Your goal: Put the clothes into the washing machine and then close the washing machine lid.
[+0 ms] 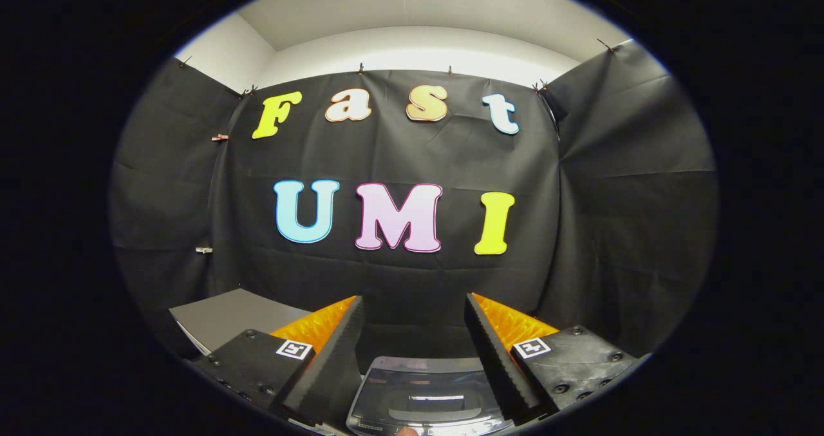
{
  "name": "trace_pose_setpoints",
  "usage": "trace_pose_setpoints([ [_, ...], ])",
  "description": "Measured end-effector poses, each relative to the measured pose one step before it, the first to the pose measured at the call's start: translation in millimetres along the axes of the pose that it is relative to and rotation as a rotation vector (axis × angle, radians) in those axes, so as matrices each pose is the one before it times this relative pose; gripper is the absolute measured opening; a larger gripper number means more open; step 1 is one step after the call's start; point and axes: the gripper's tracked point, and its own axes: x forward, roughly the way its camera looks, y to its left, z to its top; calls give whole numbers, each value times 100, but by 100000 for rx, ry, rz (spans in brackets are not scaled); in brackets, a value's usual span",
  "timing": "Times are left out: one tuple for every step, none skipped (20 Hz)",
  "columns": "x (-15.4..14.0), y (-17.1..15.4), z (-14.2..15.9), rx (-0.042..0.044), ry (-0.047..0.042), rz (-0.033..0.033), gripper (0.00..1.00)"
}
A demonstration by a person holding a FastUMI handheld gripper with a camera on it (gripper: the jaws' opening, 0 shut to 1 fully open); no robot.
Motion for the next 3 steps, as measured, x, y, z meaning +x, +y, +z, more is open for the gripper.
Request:
trace_pose_setpoints([
  [195, -62, -55, 390, -79, -238, 98],
  [83, 96, 23, 507, 517, 219, 98],
  [96, -13, -44, -28, 10, -245, 98],
])
